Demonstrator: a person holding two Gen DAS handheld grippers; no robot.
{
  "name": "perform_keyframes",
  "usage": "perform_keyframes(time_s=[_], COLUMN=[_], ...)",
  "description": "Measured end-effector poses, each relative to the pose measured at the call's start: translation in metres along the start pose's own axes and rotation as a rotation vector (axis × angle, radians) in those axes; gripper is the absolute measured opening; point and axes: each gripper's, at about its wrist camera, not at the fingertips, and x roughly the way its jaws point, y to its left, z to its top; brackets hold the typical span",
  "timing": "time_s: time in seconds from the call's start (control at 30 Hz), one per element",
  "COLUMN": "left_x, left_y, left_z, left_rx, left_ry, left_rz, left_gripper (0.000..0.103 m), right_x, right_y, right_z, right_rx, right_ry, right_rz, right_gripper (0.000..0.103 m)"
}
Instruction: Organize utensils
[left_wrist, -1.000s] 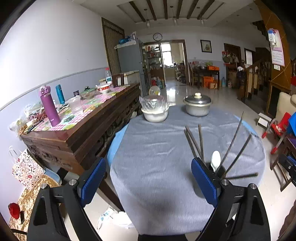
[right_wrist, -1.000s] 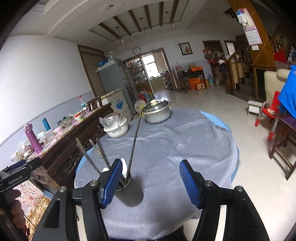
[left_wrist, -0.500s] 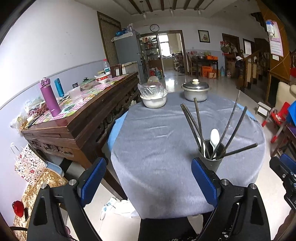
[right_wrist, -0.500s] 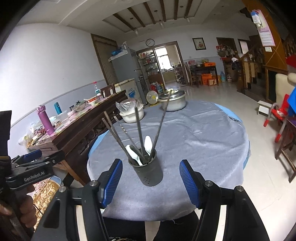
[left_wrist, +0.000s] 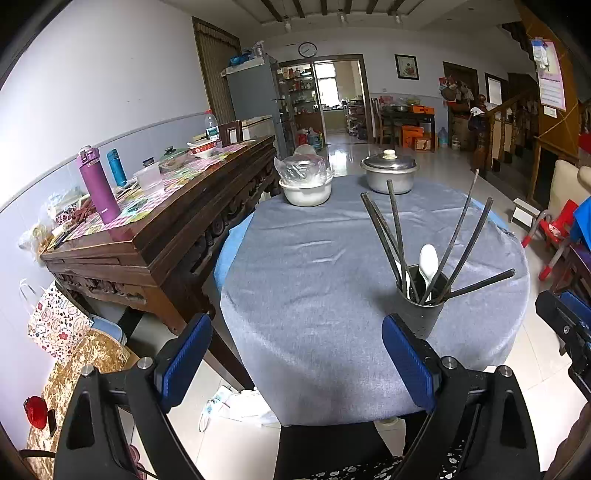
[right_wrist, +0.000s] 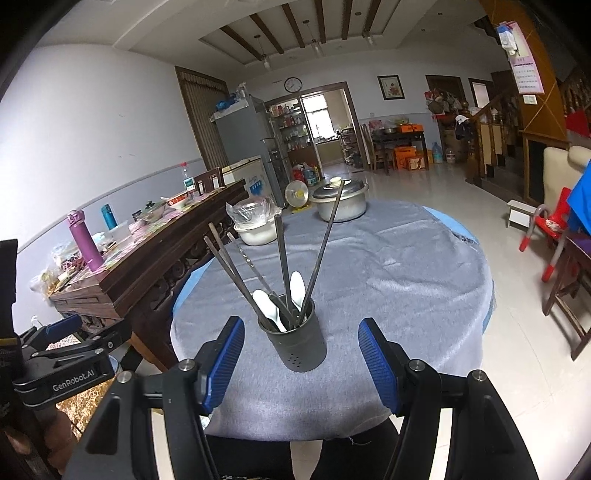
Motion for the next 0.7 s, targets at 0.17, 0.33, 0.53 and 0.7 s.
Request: perform_keyframes(time_s=[0.17, 0.33, 0.53, 0.7], left_x=[0.001, 0.001, 0.0, 0.0], left_y=[0.002, 0.004, 0.004, 0.001], left_z=[-0.001, -0.002, -0.002, -0.002], left_rx=[-0.01, -0.014, -0.014, -0.008], left_ry=[0.009, 0.009, 0.002, 0.001], left_rz=[0.0, 0.005, 0.006, 0.002], left_gripper=[0.093, 0.093, 0.093, 0.093], right_x=[0.0, 0.004, 0.004, 0.006], right_y=[0.002, 0.009, 0.013, 0.012], right_z=[0.008, 0.009, 0.007, 0.007], right_rx=[0.013, 0.009, 0.007, 0.008], right_ry=[0.0, 0.017, 0.019, 0.029], right_rz=[0.003, 0.01, 0.008, 0.003], right_gripper=[0.069, 0.069, 0.069, 0.069])
